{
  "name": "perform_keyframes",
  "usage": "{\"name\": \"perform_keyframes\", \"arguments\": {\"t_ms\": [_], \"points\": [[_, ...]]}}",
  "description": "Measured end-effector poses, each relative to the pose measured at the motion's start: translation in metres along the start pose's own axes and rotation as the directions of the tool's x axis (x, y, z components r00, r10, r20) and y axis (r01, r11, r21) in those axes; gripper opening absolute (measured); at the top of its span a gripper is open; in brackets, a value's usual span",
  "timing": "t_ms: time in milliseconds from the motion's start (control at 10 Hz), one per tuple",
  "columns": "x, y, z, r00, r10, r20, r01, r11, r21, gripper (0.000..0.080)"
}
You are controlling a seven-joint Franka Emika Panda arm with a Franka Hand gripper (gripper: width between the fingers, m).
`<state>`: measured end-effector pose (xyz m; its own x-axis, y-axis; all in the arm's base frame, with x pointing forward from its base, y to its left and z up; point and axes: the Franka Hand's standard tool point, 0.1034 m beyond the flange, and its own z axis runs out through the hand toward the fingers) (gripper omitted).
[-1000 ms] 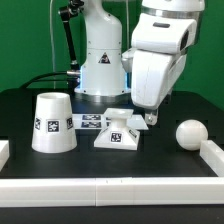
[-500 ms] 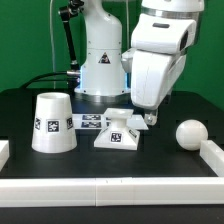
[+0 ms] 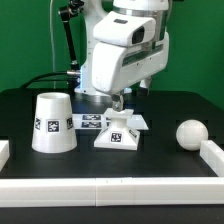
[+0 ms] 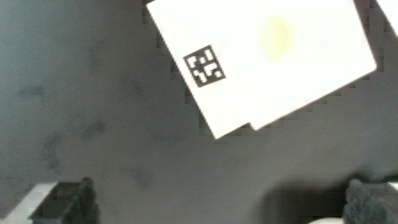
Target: Assemble lamp
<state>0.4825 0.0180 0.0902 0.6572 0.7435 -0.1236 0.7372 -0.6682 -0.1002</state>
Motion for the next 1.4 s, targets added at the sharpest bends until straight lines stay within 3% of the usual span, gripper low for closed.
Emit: {"name": "perform_keyframes", "arguments": {"t_ms": [300, 600, 700, 1100, 1400], "points": [[-0.001, -0.001, 0.001, 0.979, 0.202, 0.002, -0.202, 0.979, 0.001, 0.0699], [-0.028, -0.018, 0.009, 0.870, 0.491, -0.042, -0.492, 0.871, -0.016, 0.0699], [-0.040, -0.032, 0.017, 0.834, 0.549, -0.058, -0.551, 0.834, -0.013, 0.0699], [-0.036, -0.030, 0.017, 0.703, 0.710, -0.045, -0.710, 0.704, 0.009, 0.0699], [-0.046, -0.015, 0.021, 0.668, 0.741, -0.070, -0.742, 0.670, 0.010, 0.0699]]}}
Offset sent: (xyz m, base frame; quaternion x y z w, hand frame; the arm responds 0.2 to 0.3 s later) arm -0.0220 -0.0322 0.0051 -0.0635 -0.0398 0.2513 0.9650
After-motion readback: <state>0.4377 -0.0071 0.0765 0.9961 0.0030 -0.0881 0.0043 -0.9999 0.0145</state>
